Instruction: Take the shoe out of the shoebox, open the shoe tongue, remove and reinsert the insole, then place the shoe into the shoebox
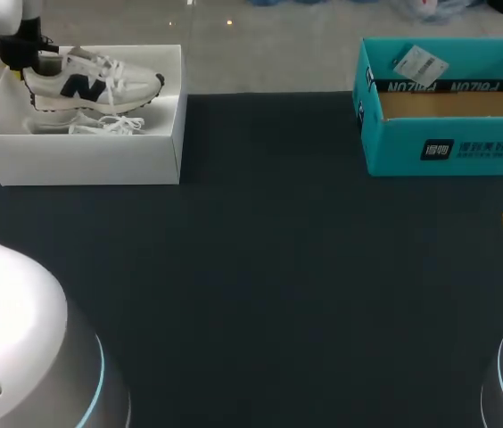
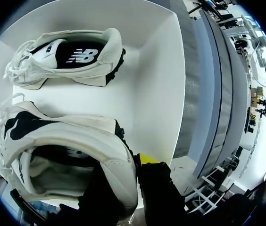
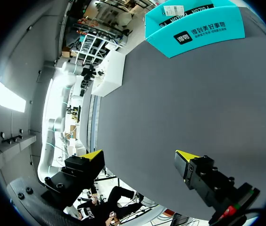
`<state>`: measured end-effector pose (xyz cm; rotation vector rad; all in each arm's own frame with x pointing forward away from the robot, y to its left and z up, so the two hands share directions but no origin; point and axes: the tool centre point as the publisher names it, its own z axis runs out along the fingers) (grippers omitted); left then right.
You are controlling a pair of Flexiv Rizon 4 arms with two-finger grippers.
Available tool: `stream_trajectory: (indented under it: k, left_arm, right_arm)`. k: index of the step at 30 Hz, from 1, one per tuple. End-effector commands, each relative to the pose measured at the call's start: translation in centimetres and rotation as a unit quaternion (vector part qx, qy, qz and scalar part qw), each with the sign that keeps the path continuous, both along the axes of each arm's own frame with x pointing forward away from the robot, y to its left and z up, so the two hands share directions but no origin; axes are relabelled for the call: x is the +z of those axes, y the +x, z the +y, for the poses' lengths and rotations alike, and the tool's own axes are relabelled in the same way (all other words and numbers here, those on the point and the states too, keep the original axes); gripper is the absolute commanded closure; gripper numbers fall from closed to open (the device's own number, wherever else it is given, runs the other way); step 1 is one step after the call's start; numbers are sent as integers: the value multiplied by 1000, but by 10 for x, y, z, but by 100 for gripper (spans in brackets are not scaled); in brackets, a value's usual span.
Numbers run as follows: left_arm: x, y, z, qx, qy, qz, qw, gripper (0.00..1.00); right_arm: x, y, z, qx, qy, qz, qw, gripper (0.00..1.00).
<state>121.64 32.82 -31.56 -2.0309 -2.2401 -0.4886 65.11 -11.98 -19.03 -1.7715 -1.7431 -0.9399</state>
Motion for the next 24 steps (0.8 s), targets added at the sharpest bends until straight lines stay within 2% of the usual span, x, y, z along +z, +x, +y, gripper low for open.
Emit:
stream_trajectory:
  k: [1, 14, 24]
  left_arm:
    - [-14, -1, -2, 0, 6, -3, 1000, 100]
    - [-47, -9, -3, 22, 37, 19, 999, 100]
    - [-65, -11, 0, 26, 34, 38, 998, 100]
  right_arm:
    - [0, -2, 1, -1, -1, -1, 1000, 0]
    - [0, -2, 1, -1, -1, -1, 1000, 0]
    - [0, -2, 1, -1, -1, -1, 1000, 0]
